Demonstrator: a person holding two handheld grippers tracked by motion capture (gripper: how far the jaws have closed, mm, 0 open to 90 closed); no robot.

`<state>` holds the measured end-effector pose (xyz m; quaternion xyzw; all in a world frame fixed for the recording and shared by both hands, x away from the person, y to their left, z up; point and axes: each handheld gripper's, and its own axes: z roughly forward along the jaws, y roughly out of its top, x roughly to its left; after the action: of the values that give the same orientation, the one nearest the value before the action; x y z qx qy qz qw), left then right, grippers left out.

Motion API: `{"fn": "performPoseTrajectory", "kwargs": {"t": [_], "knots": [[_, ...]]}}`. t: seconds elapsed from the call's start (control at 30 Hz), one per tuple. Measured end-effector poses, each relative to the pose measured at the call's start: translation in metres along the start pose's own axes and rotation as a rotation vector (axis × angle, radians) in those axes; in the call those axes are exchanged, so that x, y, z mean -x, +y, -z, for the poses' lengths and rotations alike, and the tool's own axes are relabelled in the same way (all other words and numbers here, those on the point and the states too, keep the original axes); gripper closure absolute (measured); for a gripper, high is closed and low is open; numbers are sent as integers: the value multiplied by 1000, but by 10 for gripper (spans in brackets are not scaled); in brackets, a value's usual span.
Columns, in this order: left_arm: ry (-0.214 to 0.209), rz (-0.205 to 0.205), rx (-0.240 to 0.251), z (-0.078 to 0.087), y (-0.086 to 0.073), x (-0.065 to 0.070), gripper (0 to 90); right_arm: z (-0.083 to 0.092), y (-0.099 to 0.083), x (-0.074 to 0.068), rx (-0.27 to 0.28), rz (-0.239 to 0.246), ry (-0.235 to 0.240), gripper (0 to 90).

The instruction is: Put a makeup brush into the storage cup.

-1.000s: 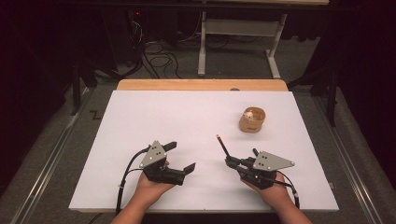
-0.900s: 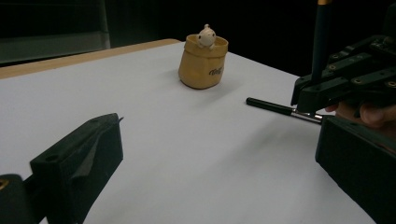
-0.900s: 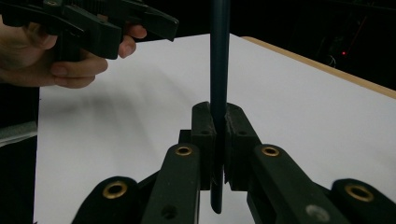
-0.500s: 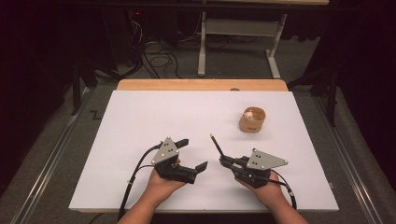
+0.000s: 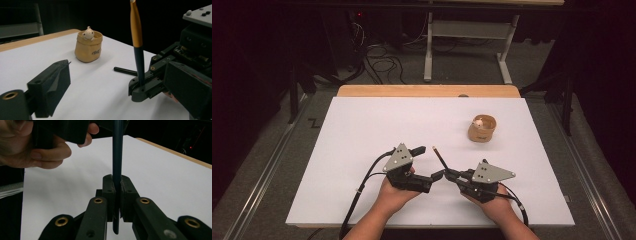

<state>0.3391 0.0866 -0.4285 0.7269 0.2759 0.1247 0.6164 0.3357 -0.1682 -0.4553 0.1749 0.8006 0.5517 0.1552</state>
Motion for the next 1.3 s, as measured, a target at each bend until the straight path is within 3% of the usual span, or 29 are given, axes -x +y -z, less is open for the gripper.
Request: {"fn": "performPoseTrajectory", "kwargs": {"t": [0.2,0.47,0.77,0.9,1.3], "knots": [[-9,3,22,0,3,0,199,0,0,0,-2,-1,-1,861],[-39,-19,39,0,4,3,449,0,0,0,-3,-2,-2,861],[-92,7,48,0,5,1,675,0,0,-1,-8,3,-3,861],[-97,-3,57,0,4,2,736,0,-1,0,-12,5,-7,861],[-166,27,68,-2,4,2,815,0,-2,-2,-26,14,-26,856]]}}
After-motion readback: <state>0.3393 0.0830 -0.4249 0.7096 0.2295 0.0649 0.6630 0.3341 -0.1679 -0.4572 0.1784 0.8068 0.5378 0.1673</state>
